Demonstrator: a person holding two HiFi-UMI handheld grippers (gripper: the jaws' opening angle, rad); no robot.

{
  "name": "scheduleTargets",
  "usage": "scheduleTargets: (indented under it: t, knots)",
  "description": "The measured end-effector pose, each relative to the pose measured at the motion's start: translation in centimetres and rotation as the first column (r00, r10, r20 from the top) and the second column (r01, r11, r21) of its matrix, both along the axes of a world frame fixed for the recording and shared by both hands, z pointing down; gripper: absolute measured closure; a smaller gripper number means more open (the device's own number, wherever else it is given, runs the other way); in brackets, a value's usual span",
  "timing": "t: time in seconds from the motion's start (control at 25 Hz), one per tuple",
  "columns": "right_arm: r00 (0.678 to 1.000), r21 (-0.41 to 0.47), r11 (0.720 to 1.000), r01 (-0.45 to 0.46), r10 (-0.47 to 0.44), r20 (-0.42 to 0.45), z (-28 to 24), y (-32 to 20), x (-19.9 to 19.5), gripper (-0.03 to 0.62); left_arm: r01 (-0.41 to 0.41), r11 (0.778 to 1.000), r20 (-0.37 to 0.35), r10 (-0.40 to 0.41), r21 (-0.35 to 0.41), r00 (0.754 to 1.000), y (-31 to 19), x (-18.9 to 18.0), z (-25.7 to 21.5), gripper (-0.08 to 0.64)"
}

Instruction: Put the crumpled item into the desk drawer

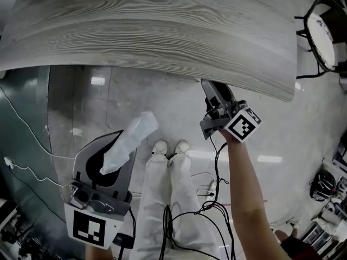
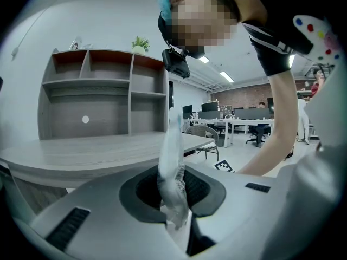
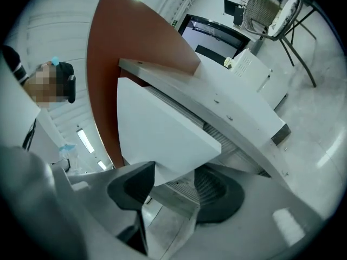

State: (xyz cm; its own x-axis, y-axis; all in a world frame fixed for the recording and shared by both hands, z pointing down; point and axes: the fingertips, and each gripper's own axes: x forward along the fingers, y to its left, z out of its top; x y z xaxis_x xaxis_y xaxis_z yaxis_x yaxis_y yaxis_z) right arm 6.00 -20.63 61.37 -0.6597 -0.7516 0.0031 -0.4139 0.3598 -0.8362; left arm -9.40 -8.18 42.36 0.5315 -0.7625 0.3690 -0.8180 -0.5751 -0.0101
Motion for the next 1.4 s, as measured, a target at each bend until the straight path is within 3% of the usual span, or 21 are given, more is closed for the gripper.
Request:
scheduleTargets:
  t: [0.4,0.92,1.2,1.4]
  knots:
    - [0.999,0.041,0.999,-0.022,0.02,0.047,0.2,0.2,0.6,0.411,-0.003,1.0,0.014,0.003,-0.008,1.0,0.3,0.0,0.5,0.506]
    - [0.999,0.062,0.998,-0.007,0.005,0.031,-0.3,1.1,0.5,0.472,-0.007,1.0,0.017,0.007,0.003,1.0,0.8,0.1,0.2,0.506]
    - [1.0,0.064,0.998,0.011,-0.011,-0.007,-0.3,1.6,0.7,0.499,-0.009,1.0,0.015,0.009,0.014,1.0,1.2,0.3,-0.2,0.506]
    - [0.993,0.034,0.999,0.003,0.001,-0.121,0.8,1.7,0.6,0.494,-0.006,1.0,0.015,0.006,0.015,1.0,1.4,0.1,-0.3,0.506]
